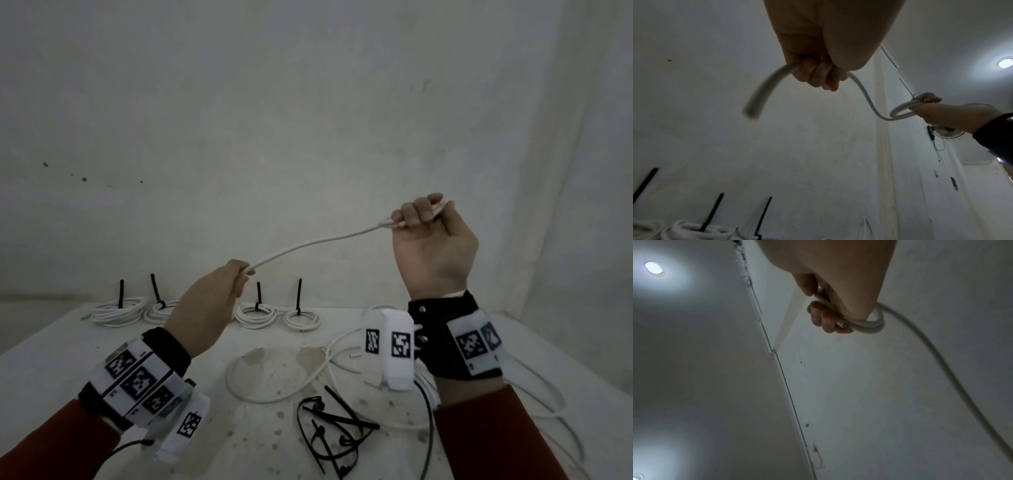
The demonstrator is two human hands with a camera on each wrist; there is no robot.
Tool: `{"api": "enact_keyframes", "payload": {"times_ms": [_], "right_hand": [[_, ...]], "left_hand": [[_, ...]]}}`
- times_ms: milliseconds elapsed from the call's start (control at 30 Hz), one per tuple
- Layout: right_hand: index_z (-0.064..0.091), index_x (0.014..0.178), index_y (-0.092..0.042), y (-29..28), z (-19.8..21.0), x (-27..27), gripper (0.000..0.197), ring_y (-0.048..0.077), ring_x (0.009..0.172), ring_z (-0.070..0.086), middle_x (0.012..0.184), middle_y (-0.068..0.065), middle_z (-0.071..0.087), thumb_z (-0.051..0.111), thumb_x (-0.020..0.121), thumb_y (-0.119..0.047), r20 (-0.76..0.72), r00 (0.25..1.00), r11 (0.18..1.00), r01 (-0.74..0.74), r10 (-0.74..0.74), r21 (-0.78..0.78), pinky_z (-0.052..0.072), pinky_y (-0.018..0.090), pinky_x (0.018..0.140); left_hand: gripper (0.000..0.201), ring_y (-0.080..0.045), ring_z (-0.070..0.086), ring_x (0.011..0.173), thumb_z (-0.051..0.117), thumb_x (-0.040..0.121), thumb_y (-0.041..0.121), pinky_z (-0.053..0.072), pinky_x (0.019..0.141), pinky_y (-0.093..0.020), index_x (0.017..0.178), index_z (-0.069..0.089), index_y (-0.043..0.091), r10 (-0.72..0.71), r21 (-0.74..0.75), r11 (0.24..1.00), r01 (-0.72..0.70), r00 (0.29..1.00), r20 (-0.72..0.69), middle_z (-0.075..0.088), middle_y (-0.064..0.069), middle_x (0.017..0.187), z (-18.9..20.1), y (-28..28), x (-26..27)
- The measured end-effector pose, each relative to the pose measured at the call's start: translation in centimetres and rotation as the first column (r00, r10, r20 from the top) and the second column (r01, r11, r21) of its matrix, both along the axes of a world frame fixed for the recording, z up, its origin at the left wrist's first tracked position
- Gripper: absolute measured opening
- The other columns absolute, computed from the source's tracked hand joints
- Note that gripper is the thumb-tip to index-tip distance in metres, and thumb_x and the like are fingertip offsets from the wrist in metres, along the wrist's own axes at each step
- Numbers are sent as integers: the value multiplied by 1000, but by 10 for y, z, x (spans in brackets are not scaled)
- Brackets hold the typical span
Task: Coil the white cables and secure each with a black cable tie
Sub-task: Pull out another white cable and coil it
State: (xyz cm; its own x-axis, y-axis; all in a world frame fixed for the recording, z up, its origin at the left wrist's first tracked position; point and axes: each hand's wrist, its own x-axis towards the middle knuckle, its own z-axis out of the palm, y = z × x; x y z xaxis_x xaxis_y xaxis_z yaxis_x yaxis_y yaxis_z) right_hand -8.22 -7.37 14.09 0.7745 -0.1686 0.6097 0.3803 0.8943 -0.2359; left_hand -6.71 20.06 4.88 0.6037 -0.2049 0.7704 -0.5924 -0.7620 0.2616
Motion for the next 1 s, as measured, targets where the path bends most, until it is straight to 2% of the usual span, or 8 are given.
{"api": "enact_keyframes", "payload": {"times_ms": [200, 267, 367, 433, 500, 633, 733, 1000], "right_hand": [[45, 84, -13, 26, -1, 26, 24, 11, 50, 46, 61, -2, 52, 33, 104, -15, -38, 897, 846, 401, -441, -353, 39, 22, 53], [45, 81, -13, 35, -9, 33, 24, 11, 48, 46, 62, 1, 52, 37, 103, -11, 80, 797, 642, 538, -599, -547, 39, 24, 50], [47, 82, -14, 42, -27, 36, 21, 11, 48, 52, 65, -1, 58, 41, 102, -14, 374, 701, 167, 573, -608, -803, 44, 27, 54], [49, 85, -13, 44, -41, 31, 18, 15, 52, 57, 70, -1, 64, 42, 101, -17, 514, 716, -135, 517, -473, -845, 46, 24, 56], [51, 86, -10, 45, -51, 21, 19, 20, 53, 56, 70, 2, 66, 43, 101, -17, 518, 795, -244, 459, -317, -854, 46, 24, 56], [53, 79, -2, 44, -61, 0, 36, 16, 50, 40, 58, 6, 47, 41, 99, -29, 335, 926, 43, 347, -174, -937, 34, 29, 52], [60, 73, -2, 44, -56, -19, 52, 12, 47, 28, 53, 2, 34, 32, 97, -40, 265, 960, 142, 277, -94, -950, 25, 20, 47], [51, 46, -19, 44, -42, -31, 62, 9, 36, 16, 36, -6, 23, 29, 95, -49, 42, 998, 401, 20, 46, -916, 12, 25, 44]], "left_hand": [[22, -19, 58, 62, 34, 93, 26, 49, 46, -32, 110, 48, 20, -42, 291, 957, -20, 978, 203, 57, 4, 87, 6, 3, -19], [23, -16, 57, 66, 35, 92, 26, 48, 48, -30, 111, 48, 23, -85, 343, 939, 12, 976, 199, 54, 8, 88, 13, 0, -30], [20, -15, 55, 70, 36, 92, 26, 50, 52, -29, 108, 48, 25, -112, 364, 931, 19, 965, 238, 59, 5, 83, 26, 2, -42], [17, -16, 54, 71, 37, 94, 26, 50, 54, -30, 105, 49, 24, -105, 366, 931, -3, 955, 276, 60, 3, 82, 35, 7, -48], [15, -17, 55, 71, 37, 95, 27, 49, 55, -33, 104, 50, 25, -92, 364, 931, -28, 947, 308, 60, 3, 81, 45, 13, -50], [17, -21, 57, 70, 35, 93, 27, 51, 57, -38, 103, 48, 27, -89, 309, 951, 0, 958, 273, 60, 1, 80, 59, 23, -47], [18, -15, 54, 70, 34, 94, 29, 51, 61, -39, 103, 50, 28, -128, 254, 965, 67, 965, 229, 59, 3, 79, 59, 21, -41], [21, 4, 52, 74, 46, 97, 12, 35, 71, -6, 103, 65, 8, -282, -4, 958, 287, 941, 188, 63, 6, 84, 49, -11, -39]]}}
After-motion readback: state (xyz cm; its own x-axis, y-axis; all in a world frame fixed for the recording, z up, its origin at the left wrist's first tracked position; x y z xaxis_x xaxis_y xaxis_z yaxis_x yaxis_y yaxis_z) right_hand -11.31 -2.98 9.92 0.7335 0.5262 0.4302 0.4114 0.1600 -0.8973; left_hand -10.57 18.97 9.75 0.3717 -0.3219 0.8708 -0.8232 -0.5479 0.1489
